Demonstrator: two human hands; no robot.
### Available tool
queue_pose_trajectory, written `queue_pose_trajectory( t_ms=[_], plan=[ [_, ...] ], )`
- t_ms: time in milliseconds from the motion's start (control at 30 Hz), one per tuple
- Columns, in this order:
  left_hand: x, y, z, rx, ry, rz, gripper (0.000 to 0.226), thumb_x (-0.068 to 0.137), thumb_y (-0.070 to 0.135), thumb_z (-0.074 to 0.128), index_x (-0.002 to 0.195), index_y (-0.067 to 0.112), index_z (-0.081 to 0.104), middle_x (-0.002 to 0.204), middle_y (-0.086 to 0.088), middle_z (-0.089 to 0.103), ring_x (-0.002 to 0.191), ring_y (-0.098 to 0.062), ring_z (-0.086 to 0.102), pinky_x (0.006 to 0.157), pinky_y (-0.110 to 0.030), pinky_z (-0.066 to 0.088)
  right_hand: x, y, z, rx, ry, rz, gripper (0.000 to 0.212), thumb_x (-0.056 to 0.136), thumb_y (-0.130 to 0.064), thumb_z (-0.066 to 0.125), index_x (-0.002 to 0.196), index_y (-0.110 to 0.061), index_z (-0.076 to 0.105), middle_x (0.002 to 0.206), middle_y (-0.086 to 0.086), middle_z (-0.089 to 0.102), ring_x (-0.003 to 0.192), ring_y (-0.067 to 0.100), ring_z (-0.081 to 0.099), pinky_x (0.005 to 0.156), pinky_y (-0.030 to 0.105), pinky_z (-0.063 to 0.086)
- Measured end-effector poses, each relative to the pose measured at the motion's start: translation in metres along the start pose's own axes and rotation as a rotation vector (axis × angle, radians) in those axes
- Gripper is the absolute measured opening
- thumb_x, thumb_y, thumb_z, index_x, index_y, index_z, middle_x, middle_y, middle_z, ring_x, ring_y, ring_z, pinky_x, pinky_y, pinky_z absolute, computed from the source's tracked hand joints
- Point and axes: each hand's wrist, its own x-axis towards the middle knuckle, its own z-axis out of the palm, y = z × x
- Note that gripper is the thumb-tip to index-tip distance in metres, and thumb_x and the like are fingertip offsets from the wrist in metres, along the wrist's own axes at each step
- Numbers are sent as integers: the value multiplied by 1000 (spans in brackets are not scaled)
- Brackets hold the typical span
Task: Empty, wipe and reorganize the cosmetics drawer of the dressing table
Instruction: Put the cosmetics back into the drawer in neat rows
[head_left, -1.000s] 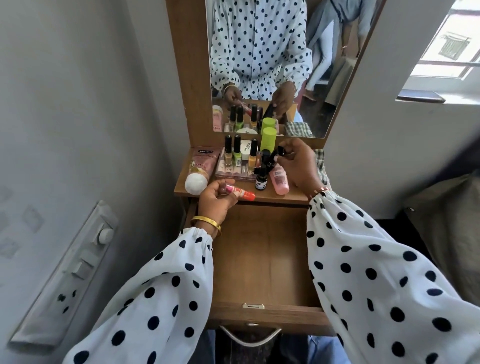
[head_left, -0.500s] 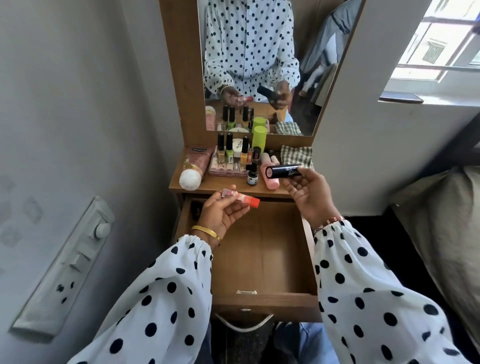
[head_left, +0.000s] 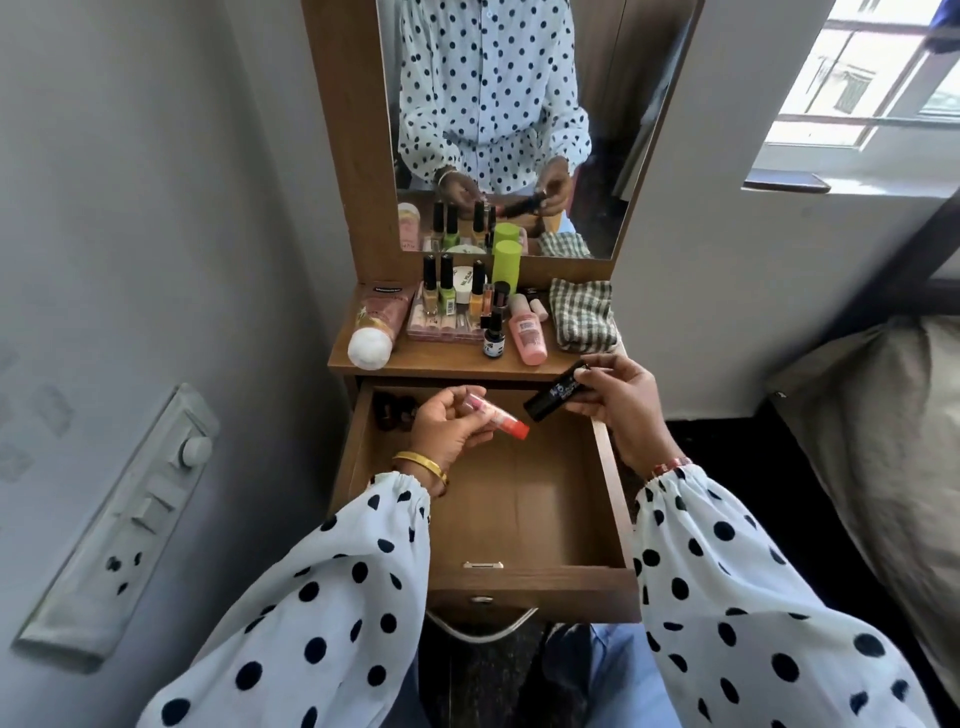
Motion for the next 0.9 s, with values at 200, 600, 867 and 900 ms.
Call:
queue_pose_trajectory(
  t_ms=[200,600,867,900],
  plan=[
    [19,-23,23,359,93,114,24,71,-7,70,89,7,62,70,2,56,67,-10,53,64,-27,52,13,22,-23,-588,114,-143,21,76,-2,72,86,-17,61,77,2,57,65,13,56,57,8,47],
    [56,-52,59,596,71,79,32,73,-2,71,103,1,61,92,-10,65,83,-16,57,79,-27,48,37,60,-28,-1171,32,-406,31,74,1,64,105,-4,64,104,12,60,100,30,53,85,35,45],
    [65,-62,76,545,59,86,31,75,-12,63,104,-3,62,101,-21,67,90,-24,61,82,-26,47,43,70,-27,-1368,77,-550,17,72,-3,67,88,0,65,84,17,60,79,37,57,66,42,51],
    [66,-63,78,548,54,92,30,75,-12,61,104,-3,62,101,-22,68,89,-23,62,82,-26,48,43,72,-27,-1371,91,-564,16,69,-2,68,84,0,65,81,17,60,75,37,57,62,41,52]
  ],
)
